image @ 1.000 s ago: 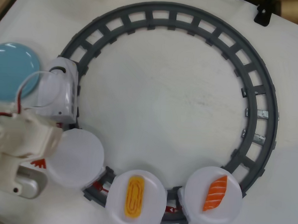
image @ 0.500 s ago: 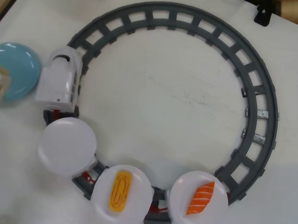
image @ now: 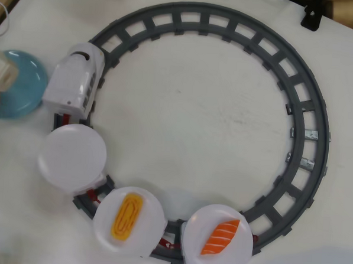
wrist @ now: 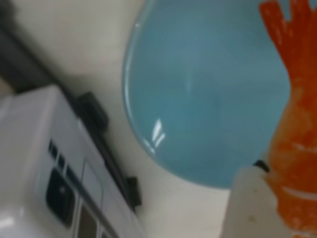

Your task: Pick up the sushi from the Shinkansen and put it on the blue dish

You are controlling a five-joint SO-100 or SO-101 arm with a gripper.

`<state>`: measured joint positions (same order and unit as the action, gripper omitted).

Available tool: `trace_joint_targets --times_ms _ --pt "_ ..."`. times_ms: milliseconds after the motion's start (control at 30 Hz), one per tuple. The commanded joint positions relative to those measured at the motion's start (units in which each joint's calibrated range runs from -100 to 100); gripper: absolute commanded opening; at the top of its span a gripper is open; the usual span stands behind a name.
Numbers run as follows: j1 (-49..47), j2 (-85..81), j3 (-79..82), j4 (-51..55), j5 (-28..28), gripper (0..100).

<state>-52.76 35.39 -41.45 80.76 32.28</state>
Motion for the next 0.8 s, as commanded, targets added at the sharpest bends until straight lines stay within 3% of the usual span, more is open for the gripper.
trace_joint_targets --times_ms 0,667,767 --pt "-1.3 1.2 -5.8 -0.3 -0.4 3" --pt "-3.3 8.2 -9.0 -1.0 -2.6 3" --pt "-2.5 9.1 -11.4 -0.4 -2.8 7"
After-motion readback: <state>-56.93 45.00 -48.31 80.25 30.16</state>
